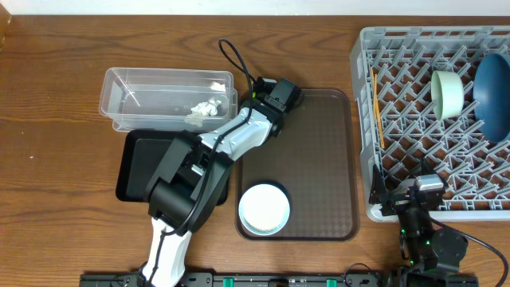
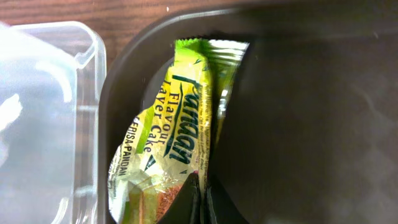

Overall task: Sort waste into correct bins and load items into the dishwasher rack
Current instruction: 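Carry the wrapper with the left gripper and drop it into the clear bin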

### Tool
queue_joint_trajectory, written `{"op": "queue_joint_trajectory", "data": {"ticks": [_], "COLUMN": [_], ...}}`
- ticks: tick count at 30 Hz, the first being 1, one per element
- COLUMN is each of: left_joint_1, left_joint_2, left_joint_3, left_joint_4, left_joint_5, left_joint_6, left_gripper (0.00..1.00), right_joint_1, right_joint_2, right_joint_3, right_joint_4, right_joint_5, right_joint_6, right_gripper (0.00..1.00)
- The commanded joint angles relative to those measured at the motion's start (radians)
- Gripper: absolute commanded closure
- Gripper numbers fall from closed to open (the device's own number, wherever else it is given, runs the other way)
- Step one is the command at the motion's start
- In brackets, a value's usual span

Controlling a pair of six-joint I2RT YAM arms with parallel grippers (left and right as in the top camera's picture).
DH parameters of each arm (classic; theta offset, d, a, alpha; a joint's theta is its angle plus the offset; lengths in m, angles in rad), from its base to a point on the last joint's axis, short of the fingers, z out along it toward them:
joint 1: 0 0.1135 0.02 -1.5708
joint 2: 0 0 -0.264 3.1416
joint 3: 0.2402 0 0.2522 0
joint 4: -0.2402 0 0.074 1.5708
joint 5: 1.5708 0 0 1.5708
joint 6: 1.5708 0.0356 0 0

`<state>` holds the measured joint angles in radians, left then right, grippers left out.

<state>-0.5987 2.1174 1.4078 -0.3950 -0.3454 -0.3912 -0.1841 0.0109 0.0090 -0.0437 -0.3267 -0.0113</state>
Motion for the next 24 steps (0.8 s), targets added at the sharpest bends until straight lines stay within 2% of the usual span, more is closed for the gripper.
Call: {"op": "queue_joint_trajectory", "data": {"ticks": [1, 6, 9, 15, 18, 21, 23, 24], "left_joint_1": [-0.03, -0.053, -0.023, 0.142, 0.241, 0.339, 0.387, 0.406], "left_joint_2": [-0.114, -0.292, -0.367, -0.397, -0.396, -0.393, -0.393, -0.393], "left_joint_3": [0.018, 0.02, 0.019, 0.019, 0.019, 0.019, 0.019, 0.019], "left_joint_4": [-0.035, -0.148, -0.231, -0.346, -0.338, -0.311, -0.285, -0.274], "left_joint_5": [0.002, 0.037, 0.037, 0.052, 0.129, 0.26, 0.341, 0.371], "left_joint_6": [0.036, 0.084, 0.084, 0.142, 0.222, 0.335, 0.423, 0.455], "left_gripper": [0.94, 0.94, 0.94, 0.94, 0.94, 0.83, 0.63, 0.6], "right_joint_1": [-0.005, -0.005, -0.005, -0.005, -0.005, -0.005, -0.005, -0.005], "right_joint_2": [-0.005, -0.005, -0.005, -0.005, -0.005, -0.005, -0.005, -0.005], "right_joint_3": [-0.004, -0.004, -0.004, -0.004, -0.004, -0.004, -0.004, -0.004], "right_joint_4": [0.0, 0.0, 0.0, 0.0, 0.0, 0.0, 0.0, 0.0], "right_joint_5": [-0.011, -0.011, -0.011, -0.011, -0.011, -0.011, -0.011, -0.011], "right_joint_6": [-0.002, -0.002, -0.002, -0.002, -0.002, -0.002, -0.002, -0.002], "right_gripper": [0.01, 0.01, 0.01, 0.01, 0.01, 0.01, 0.01, 0.01]}}
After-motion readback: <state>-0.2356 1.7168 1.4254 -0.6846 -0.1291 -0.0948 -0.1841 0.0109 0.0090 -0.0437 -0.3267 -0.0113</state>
